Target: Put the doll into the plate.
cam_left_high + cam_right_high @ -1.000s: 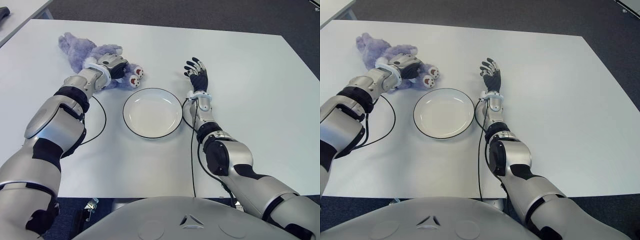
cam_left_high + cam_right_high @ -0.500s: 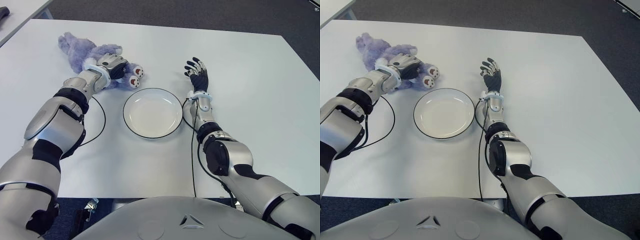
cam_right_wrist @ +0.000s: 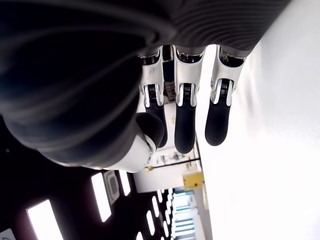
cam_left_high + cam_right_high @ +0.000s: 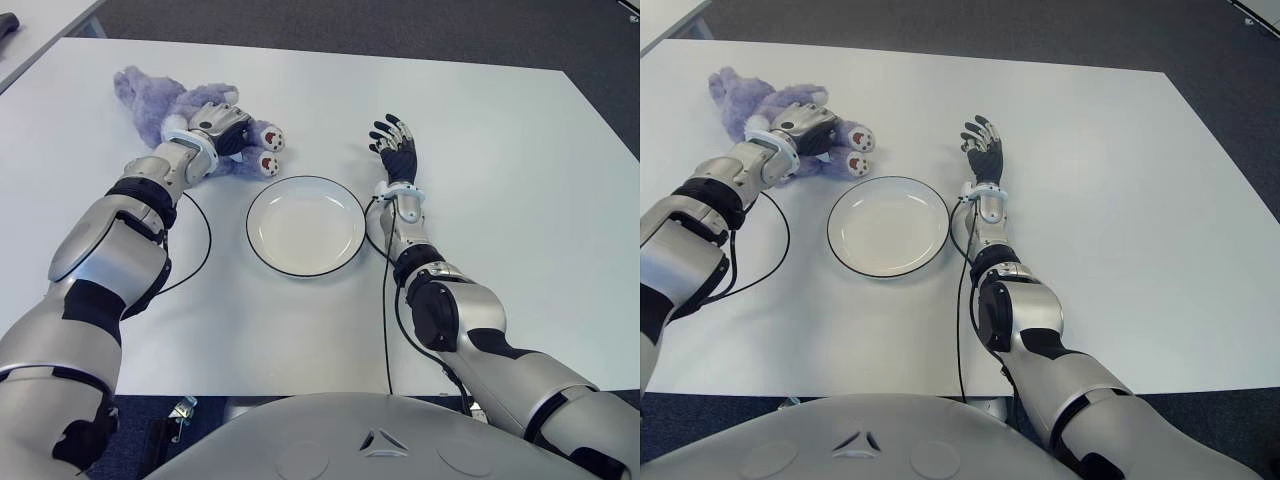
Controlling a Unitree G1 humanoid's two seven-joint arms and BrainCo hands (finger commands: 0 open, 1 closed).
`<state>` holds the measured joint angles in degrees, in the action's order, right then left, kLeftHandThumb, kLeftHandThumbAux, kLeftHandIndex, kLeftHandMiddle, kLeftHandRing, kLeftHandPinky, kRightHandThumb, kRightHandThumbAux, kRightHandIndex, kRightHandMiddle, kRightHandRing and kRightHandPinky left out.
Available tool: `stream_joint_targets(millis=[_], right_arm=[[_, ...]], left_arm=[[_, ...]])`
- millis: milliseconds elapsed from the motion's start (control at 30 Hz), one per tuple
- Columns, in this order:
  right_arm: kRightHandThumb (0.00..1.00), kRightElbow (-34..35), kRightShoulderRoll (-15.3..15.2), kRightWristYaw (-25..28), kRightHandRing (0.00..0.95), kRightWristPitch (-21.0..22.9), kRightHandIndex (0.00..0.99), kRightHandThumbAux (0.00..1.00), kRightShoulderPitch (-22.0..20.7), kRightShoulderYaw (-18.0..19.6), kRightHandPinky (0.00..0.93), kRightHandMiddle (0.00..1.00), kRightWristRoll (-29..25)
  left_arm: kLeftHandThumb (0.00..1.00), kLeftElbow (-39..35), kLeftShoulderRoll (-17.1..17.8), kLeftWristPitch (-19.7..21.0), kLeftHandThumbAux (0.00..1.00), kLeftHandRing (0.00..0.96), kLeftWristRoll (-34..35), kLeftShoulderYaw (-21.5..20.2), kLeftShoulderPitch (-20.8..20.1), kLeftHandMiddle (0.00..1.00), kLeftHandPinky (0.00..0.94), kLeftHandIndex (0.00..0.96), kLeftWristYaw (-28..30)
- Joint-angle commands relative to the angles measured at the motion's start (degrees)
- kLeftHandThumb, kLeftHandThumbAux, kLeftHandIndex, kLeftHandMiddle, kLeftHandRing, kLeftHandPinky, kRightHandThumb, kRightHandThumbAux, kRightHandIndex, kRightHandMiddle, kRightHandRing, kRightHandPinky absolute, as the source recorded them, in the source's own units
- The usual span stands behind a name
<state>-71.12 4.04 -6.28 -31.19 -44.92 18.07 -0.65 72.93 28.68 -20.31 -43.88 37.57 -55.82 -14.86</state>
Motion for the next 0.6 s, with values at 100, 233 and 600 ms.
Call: stream_joint_targets(millis=[100, 233, 600], right_arm=[[0.787, -6.6, 3.2, -0.5, 0.277, 5.6, 0.180, 0.857, 12.5, 1.2, 0.299, 0.268, -1.1], [0.797, -6.6, 3.2, -0.5, 0.292, 5.8, 0.195, 0.854, 12.3, 1.4, 0.312, 0.273, -1.3], [0.798, -6.6, 3.3, 0.2, 0.296, 6.1, 0.205, 0.856, 12.1, 1.9, 0.312, 0.279, -1.6]], left_arm=[[1.000, 2.0, -0.4, 1.5, 0.658, 0.422, 1.0, -2.3, 0.7, 0.461, 0.500, 0.458, -0.5], [1.000, 1.3, 0.1, 0.3, 0.660, 0.494, 1.0, -3.1, -0.7, 0.466, 0.464, 0.393, -1.6], [1.000, 0.1, 0.1, 1.0, 0.658, 0.544, 0.0, -3.8, -3.6, 0.504, 0.419, 0.404, -1.9]])
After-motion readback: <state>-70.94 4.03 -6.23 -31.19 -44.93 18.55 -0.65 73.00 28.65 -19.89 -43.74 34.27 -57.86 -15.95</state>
